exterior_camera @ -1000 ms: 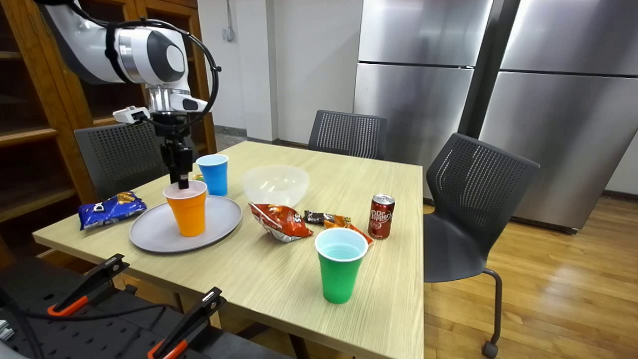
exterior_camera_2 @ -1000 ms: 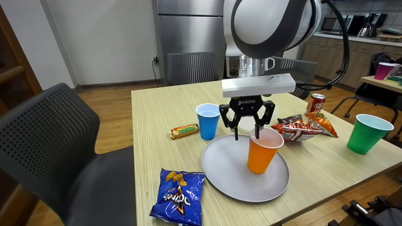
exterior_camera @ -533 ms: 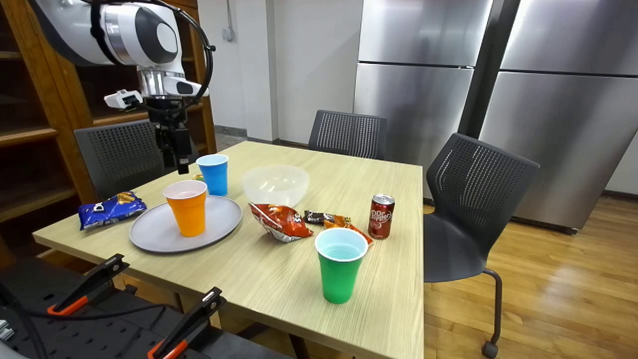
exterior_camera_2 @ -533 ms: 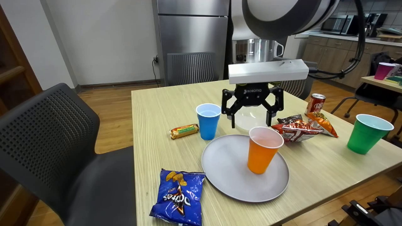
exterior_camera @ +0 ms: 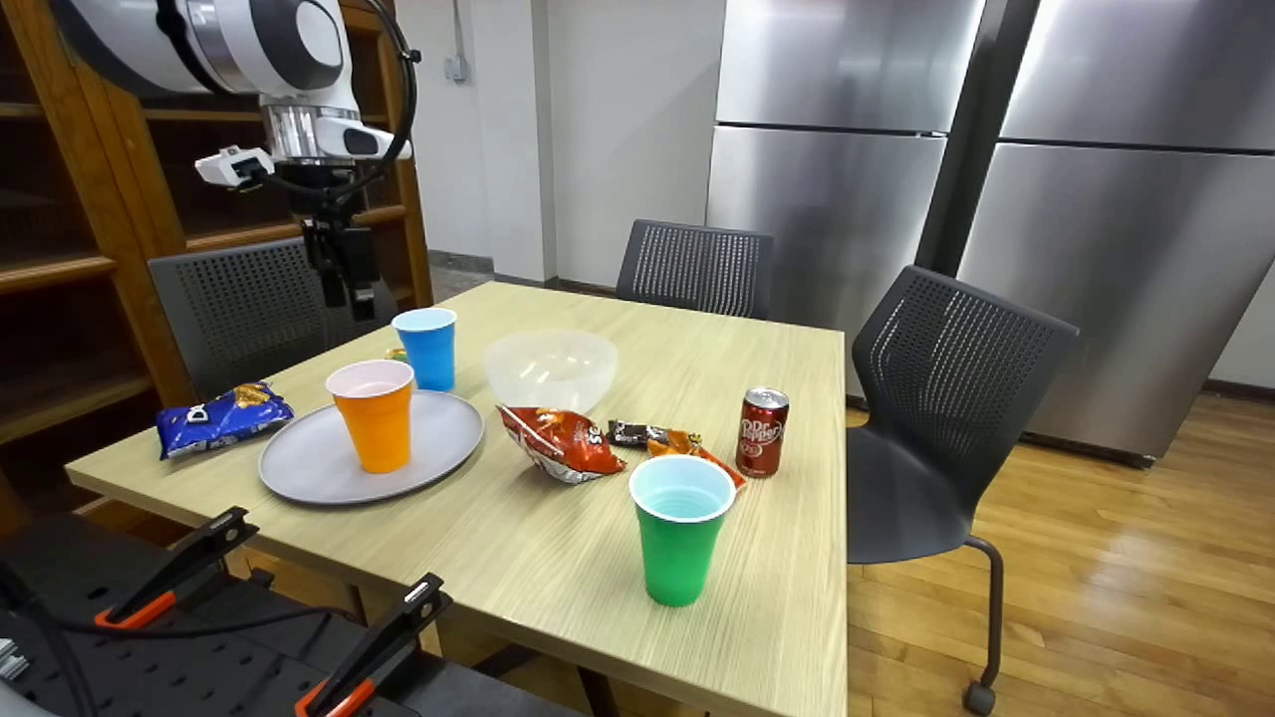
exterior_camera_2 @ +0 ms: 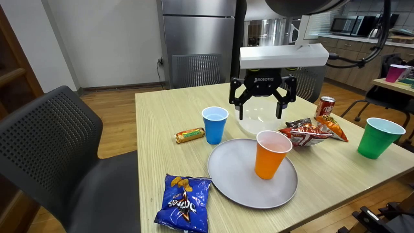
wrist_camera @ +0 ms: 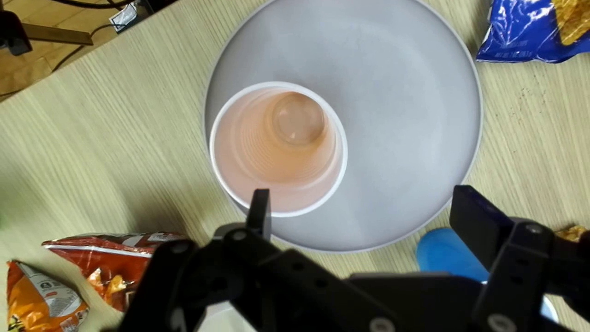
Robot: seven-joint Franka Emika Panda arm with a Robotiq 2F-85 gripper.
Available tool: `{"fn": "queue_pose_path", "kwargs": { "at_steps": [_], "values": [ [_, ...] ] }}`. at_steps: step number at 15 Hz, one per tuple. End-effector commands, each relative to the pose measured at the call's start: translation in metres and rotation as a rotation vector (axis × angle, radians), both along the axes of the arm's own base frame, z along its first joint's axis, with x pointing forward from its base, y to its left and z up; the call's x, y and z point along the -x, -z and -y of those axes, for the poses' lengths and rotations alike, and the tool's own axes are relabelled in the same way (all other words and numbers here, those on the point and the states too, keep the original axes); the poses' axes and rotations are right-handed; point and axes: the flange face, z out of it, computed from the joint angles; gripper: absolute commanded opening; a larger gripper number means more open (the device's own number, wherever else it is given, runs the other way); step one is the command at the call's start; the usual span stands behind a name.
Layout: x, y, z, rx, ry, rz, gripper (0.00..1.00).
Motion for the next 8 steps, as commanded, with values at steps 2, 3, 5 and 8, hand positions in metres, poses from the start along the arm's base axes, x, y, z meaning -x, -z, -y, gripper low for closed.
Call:
{"fn": "queue_pose_path", "kwargs": {
  "at_steps": [2,3,5,8],
  "values": [
    [0.0007,-0.0009,0.0005,0.000,0.000,-0.001,1.00],
    [0.0009,-0.0006,0.0006,0.000,0.000,-0.002,1.00],
    [0.0012,-0.0003,0.0007,0.001,0.000,-0.003,1.00],
    [0.0008,0.0009,0.0011,-0.002,0.006,-0.002,1.00]
  ]
}}
